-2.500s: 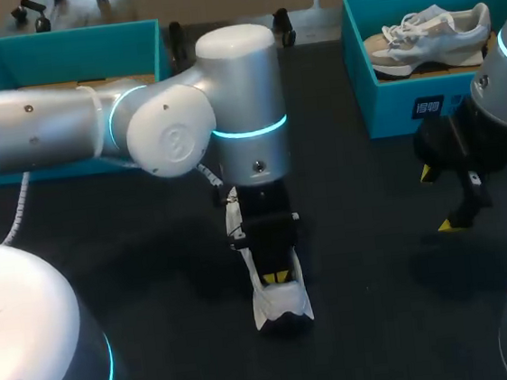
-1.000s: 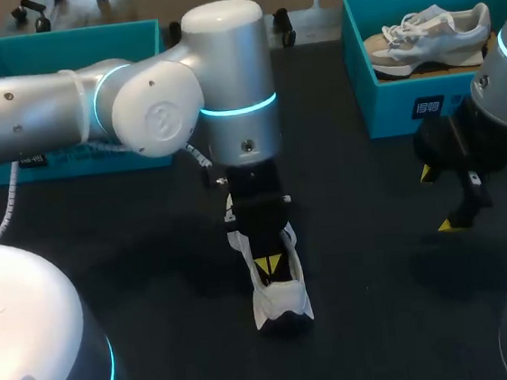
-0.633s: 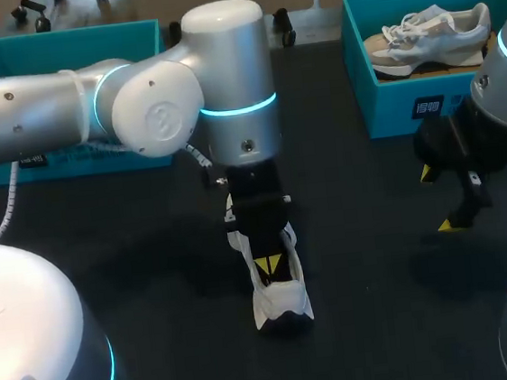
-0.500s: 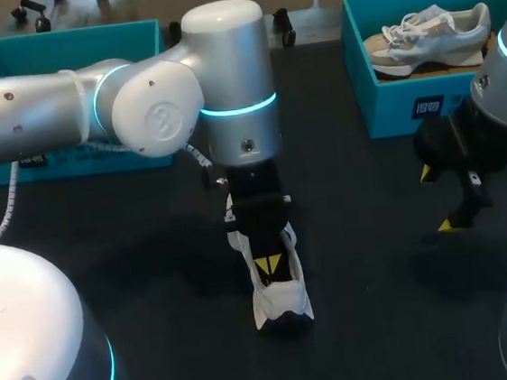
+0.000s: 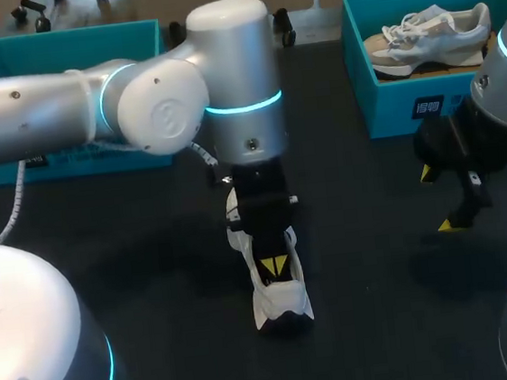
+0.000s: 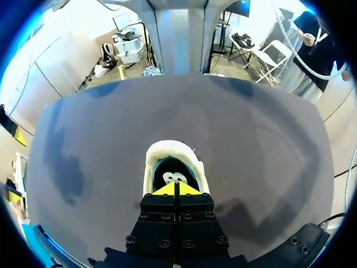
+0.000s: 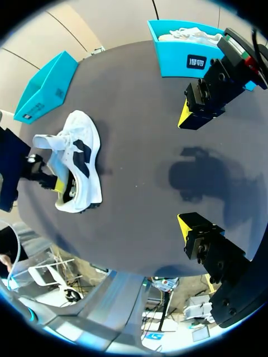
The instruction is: Take the shoe out of the shoebox, open the shoe tongue, remove and reinsert the insole, then place the shoe into the shoebox
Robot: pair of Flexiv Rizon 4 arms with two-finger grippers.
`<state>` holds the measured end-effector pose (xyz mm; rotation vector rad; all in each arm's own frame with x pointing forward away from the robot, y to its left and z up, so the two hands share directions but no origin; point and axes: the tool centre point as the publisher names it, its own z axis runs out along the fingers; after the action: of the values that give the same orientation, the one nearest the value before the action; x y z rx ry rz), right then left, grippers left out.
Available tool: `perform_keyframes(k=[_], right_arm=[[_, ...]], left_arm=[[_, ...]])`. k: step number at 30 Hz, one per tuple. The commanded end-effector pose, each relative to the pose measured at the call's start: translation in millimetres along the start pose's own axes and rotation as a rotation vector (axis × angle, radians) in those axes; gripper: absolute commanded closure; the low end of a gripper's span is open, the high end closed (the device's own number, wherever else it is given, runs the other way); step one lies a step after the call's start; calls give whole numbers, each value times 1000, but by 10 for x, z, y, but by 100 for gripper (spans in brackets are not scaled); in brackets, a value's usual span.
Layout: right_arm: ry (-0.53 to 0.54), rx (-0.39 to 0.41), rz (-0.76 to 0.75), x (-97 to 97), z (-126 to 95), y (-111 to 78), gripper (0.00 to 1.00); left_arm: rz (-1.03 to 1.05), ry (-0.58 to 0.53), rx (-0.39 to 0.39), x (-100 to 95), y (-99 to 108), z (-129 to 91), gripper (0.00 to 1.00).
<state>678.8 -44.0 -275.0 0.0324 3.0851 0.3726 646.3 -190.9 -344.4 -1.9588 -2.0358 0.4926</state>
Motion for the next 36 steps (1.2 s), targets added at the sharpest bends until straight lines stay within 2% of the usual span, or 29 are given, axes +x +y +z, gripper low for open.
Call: perform_keyframes(k=[1, 6, 11, 15, 19, 27, 33, 36], right_arm=[[-3, 1, 0, 11, 13, -2, 0], [-3, 1, 0, 11, 13, -2, 0], [-3, 1, 0, 11, 13, -2, 0], [-3, 1, 0, 11, 13, -2, 0], [-3, 1, 0, 11, 13, -2, 0], [-3, 1, 0, 11, 13, -2, 0], [-3, 1, 0, 11, 13, -2, 0], [-3, 1, 0, 11, 13, -2, 0]], left_arm=[[8, 28, 33, -112, 58, 78, 100], [26, 42, 23, -81, 22, 149, 100], [32, 34, 72, 8, 29, 219, 100], [42, 44, 54, 56, -29, 292, 100], [48, 38, 41, 59, 3, 376, 100], [33, 50, -44, 76, 125, 524, 100], [17, 56, -126, 120, 193, 474, 100], [14, 51, -124, 106, 213, 418, 100]])
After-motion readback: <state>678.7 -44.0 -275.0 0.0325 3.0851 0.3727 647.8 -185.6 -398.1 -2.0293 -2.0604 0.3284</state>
